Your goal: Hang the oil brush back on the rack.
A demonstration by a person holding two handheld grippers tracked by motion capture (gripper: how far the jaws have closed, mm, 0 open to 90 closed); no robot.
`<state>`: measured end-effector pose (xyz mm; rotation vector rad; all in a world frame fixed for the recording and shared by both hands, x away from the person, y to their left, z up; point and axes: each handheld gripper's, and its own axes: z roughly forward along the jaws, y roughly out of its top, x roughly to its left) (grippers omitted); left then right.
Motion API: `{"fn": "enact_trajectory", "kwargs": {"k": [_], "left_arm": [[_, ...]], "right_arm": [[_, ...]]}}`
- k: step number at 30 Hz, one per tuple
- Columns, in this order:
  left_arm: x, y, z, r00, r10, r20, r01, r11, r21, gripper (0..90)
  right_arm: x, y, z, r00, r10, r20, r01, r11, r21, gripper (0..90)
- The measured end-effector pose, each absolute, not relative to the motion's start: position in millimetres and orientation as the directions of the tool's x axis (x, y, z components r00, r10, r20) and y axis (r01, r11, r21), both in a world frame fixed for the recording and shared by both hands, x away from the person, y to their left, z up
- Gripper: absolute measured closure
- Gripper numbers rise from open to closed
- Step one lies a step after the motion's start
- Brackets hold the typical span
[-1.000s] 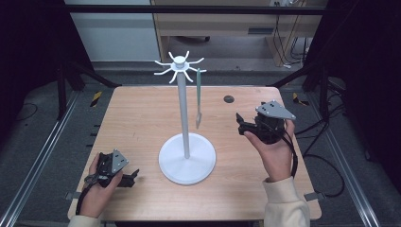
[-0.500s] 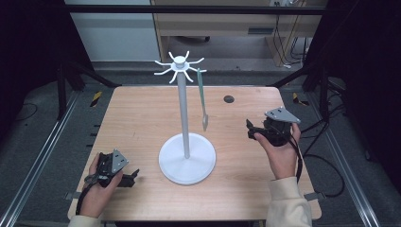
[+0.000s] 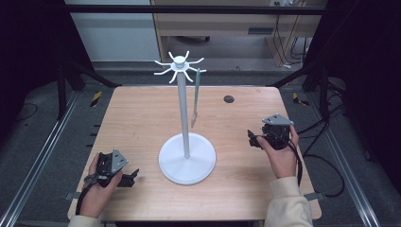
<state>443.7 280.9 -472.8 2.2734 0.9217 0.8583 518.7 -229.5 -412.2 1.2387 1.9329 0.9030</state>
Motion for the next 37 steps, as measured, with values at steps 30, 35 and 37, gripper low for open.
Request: {"fn": "enact_trajectory", "kwargs": {"k": [30, 35, 37], "left_arm": [[444, 282, -473, 0.559, 0.75, 0.355, 0.41, -0.621, 0.668, 2.7], [443, 282, -473, 0.561, 0.748, 0.355, 0.409, -0.623, 0.666, 2.8], [444, 282, -473, 0.561, 0.748, 0.355, 0.409, -0.624, 0.666, 2.8]], "right_arm": [[528, -196, -476, -0.504, 0.862, -0.049, 0.583, 0.382, 0.717, 14.8], [527, -187, -480, -0.534, 0.843, -0.066, 0.57, 0.416, 0.708, 14.5], [527, -186, -480, -0.541, 0.839, -0.058, 0.557, 0.409, 0.723, 14.5]]}}
